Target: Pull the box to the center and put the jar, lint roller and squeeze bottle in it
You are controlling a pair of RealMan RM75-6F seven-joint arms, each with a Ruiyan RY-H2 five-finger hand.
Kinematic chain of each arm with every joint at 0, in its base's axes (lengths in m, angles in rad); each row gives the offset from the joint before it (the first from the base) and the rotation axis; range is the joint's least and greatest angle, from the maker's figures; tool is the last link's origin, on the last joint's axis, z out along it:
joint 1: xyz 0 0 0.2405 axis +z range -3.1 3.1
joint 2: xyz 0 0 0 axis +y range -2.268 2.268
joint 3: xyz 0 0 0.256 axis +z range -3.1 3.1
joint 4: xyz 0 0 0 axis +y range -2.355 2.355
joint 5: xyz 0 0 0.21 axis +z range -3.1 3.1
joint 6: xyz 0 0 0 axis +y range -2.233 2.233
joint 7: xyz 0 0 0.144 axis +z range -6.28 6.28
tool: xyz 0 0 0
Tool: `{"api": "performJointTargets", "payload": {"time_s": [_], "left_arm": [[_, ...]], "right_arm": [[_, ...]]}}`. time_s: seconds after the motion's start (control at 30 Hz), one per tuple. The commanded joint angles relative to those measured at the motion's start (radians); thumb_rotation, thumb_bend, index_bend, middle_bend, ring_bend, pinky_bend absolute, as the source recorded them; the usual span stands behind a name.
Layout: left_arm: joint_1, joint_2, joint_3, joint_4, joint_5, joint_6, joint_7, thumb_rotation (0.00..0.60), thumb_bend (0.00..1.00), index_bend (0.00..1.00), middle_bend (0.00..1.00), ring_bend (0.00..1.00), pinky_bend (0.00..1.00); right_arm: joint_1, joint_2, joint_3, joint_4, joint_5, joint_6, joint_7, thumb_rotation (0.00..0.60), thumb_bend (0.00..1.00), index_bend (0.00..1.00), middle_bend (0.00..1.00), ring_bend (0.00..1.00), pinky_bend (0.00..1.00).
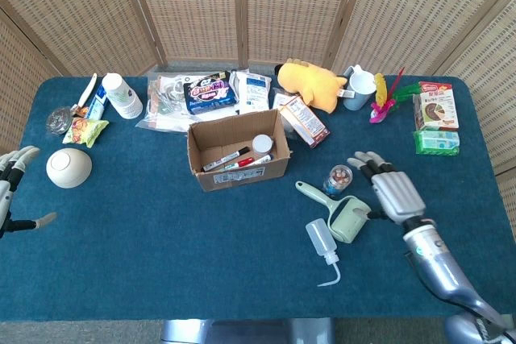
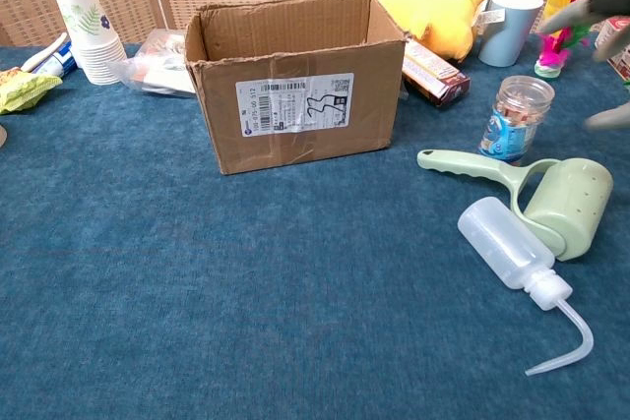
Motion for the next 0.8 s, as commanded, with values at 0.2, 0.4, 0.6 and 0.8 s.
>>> {"api": "performJointTargets", "payload": {"time_s": [0.2, 0.4, 0.6, 0.8], "left_arm": [[0.021, 0.005, -0.001, 0.015, 0.020, 0.024, -0.037, 0.600, 0.05, 0.00, 0.00, 0.00, 0.07], [0.025, 0.006, -0.002, 0.032, 0.032, 0.021, -0.063, 0.600, 0.05, 0.00, 0.00, 0.00, 0.07], [0.023, 0.008, -0.008, 0.047, 0.031, 0.008, -0.089, 0.600, 0.05, 0.00, 0.00, 0.00, 0.07], [0.025, 0.008, -0.009, 0.052, 0.039, 0.005, -0.099, 0.600, 0.05, 0.00, 0.00, 0.00, 0.07]], "right_arm": [[0.106, -0.103, 0.021, 0.060, 0.146, -0.083, -0.108, 0.600, 0.00, 0.15, 0.07, 0.07, 0.23], [0.152, -0.153, 0.034, 0.115, 0.237, -0.094, -0.142, 0.600, 0.00, 0.15, 0.10, 0.09, 0.24], [0.171, -0.179, 0.026, 0.166, 0.282, -0.096, -0.150, 0.600, 0.00, 0.22, 0.16, 0.14, 0.27], [0.170, -0.213, 0.012, 0.228, 0.263, -0.064, -0.137, 0.600, 0.01, 0.34, 0.25, 0.24, 0.32]]}}
